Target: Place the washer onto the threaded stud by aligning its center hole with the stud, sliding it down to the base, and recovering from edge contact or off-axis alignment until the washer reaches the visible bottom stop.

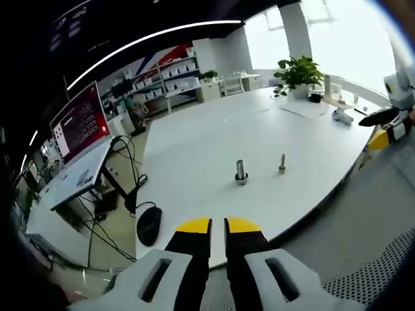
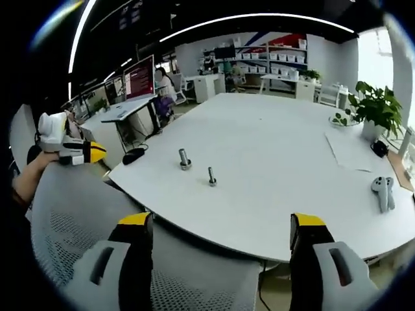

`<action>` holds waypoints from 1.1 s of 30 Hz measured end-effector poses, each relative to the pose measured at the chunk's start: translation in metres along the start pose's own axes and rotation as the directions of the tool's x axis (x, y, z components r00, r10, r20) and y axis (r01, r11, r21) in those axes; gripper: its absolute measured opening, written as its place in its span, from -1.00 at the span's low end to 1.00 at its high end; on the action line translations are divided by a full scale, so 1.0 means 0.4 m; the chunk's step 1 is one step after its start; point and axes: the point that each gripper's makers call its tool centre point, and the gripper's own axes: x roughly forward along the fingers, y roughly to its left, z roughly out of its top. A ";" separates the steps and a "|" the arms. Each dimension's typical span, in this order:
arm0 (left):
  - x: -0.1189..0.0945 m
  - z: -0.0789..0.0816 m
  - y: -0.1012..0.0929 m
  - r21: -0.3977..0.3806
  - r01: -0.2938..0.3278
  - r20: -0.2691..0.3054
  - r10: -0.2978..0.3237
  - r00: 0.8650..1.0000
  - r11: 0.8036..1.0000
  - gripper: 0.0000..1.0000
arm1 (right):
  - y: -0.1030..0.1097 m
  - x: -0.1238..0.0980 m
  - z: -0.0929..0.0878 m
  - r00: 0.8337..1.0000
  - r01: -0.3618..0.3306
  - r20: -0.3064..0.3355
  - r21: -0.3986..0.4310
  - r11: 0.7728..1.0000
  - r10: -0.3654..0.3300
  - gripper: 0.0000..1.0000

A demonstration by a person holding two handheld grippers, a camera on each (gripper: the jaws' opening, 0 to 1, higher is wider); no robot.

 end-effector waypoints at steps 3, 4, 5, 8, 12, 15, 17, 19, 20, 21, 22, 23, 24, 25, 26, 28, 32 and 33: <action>-0.001 0.004 0.002 -0.014 -0.007 0.015 0.007 1.000 1.000 -0.84 | -0.012 0.002 -0.004 1.000 0.023 -0.004 0.007 1.000 -0.023 0.68; -0.002 0.003 0.005 -0.021 -0.012 0.016 0.012 1.000 1.000 -0.82 | -0.017 0.004 -0.010 0.999 0.025 -0.024 0.005 1.000 -0.024 0.64; -0.003 0.001 0.008 -0.034 -0.019 0.018 0.020 1.000 0.999 -0.79 | -0.014 0.004 -0.011 0.999 0.022 -0.024 -0.003 1.000 -0.022 0.64; -0.006 0.006 0.010 -0.048 -0.028 0.039 0.029 0.999 0.998 -0.78 | -0.016 0.004 -0.008 1.000 0.011 -0.006 0.003 1.000 -0.011 0.57; -0.006 0.008 0.017 -0.051 -0.038 0.052 0.041 0.998 0.998 -0.79 | -0.013 0.003 -0.008 1.000 0.014 -0.013 0.006 1.000 -0.014 0.52; -0.008 0.011 0.021 -0.068 -0.038 0.068 0.043 0.997 0.997 -0.79 | -0.019 0.004 -0.010 1.000 0.013 -0.010 0.011 1.000 -0.013 0.49; -0.009 0.011 0.019 -0.068 -0.039 0.072 0.044 0.996 0.997 -0.79 | -0.013 0.002 -0.008 1.000 0.009 -0.005 0.018 1.000 -0.009 0.49; -0.015 0.008 0.021 -0.071 -0.042 0.073 0.048 0.996 0.997 -0.79 | -0.008 0.000 -0.010 1.000 0.005 -0.007 0.020 1.000 -0.004 0.48; -0.014 0.009 0.022 -0.073 -0.043 0.075 0.048 0.996 0.996 -0.79 | -0.010 0.002 -0.011 1.000 0.003 -0.008 0.022 1.000 -0.003 0.48; -0.010 0.011 0.024 -0.073 -0.044 0.074 0.049 0.996 0.996 -0.79 | -0.011 0.002 -0.011 1.000 0.002 -0.008 0.023 1.000 -0.002 0.47; -0.009 0.011 0.023 -0.073 -0.044 0.074 0.049 0.996 0.996 -0.79 | -0.008 0.001 -0.010 1.000 0.001 -0.008 0.023 1.000 -0.001 0.46; -0.010 0.011 0.019 -0.072 -0.043 0.073 0.049 0.996 0.996 -0.79 | -0.007 0.001 -0.011 1.000 -0.002 -0.008 0.025 1.000 0.002 0.46; -0.010 0.011 0.018 -0.070 -0.042 0.073 0.047 0.996 0.997 -0.79 | -0.006 0.001 -0.012 1.000 -0.004 -0.009 0.026 1.000 0.004 0.45; -0.011 0.010 0.016 -0.070 -0.042 0.073 0.047 0.996 0.997 -0.79 | -0.006 0.001 -0.013 1.000 -0.006 -0.007 0.031 1.000 0.006 0.45; -0.010 0.010 0.017 -0.068 -0.040 0.072 0.045 0.996 0.997 -0.79 | -0.009 0.003 -0.013 1.000 -0.009 -0.006 0.035 0.999 0.009 0.45; -0.009 0.010 0.018 -0.068 -0.040 0.072 0.045 0.996 0.997 -0.79 | -0.008 0.002 -0.015 1.000 -0.013 -0.008 0.045 0.999 0.013 0.45; -0.014 0.006 0.024 -0.072 -0.046 0.070 0.051 0.996 0.996 -0.79 | -0.008 0.005 -0.012 1.000 -0.019 -0.006 0.042 0.999 0.019 0.42; -0.013 0.009 0.020 -0.073 -0.046 0.073 0.051 0.996 0.996 -0.79 | -0.008 0.006 -0.013 1.000 -0.022 -0.008 0.042 0.999 0.022 0.41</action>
